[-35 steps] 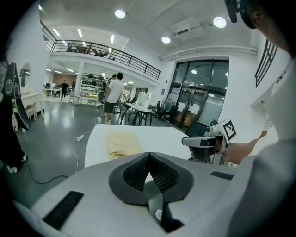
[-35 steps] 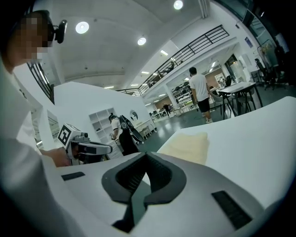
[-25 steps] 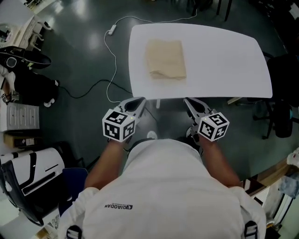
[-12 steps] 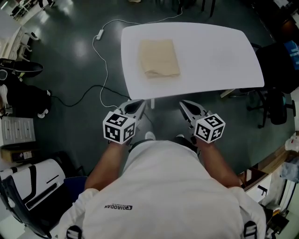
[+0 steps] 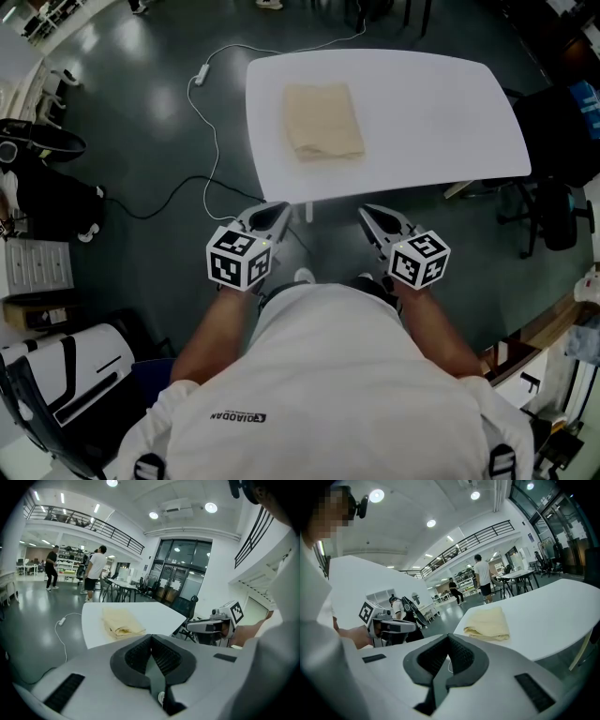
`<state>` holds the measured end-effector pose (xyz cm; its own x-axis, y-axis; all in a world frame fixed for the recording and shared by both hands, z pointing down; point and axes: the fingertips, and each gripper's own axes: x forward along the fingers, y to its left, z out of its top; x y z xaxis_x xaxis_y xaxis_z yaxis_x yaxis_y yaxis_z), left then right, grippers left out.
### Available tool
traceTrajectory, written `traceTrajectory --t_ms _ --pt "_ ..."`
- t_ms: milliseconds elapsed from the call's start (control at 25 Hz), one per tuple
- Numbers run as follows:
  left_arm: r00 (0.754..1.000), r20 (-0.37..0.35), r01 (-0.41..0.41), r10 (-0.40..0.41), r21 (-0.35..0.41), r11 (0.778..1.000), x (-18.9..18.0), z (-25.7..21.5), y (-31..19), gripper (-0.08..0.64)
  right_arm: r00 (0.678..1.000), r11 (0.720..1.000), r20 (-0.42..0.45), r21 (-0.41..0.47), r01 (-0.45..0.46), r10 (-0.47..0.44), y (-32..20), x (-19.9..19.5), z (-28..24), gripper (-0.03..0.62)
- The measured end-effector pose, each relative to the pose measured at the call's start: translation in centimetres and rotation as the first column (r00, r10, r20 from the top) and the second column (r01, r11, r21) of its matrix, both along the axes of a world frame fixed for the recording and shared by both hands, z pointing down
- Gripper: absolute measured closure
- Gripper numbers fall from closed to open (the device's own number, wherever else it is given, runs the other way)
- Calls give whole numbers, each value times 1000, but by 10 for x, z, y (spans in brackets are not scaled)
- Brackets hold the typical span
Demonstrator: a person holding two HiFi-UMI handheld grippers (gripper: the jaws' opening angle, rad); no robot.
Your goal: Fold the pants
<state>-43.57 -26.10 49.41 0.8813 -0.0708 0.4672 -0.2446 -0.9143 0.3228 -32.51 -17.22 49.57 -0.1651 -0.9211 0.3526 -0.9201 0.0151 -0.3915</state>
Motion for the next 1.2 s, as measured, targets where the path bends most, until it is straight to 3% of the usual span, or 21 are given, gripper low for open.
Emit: traceTrajectory --t_ms 1200 --pt "1000 -10 -12 12 -3 1000 -2 0 1 531 999 1000 -22 -11 26 -26 -1 -10 -1 574"
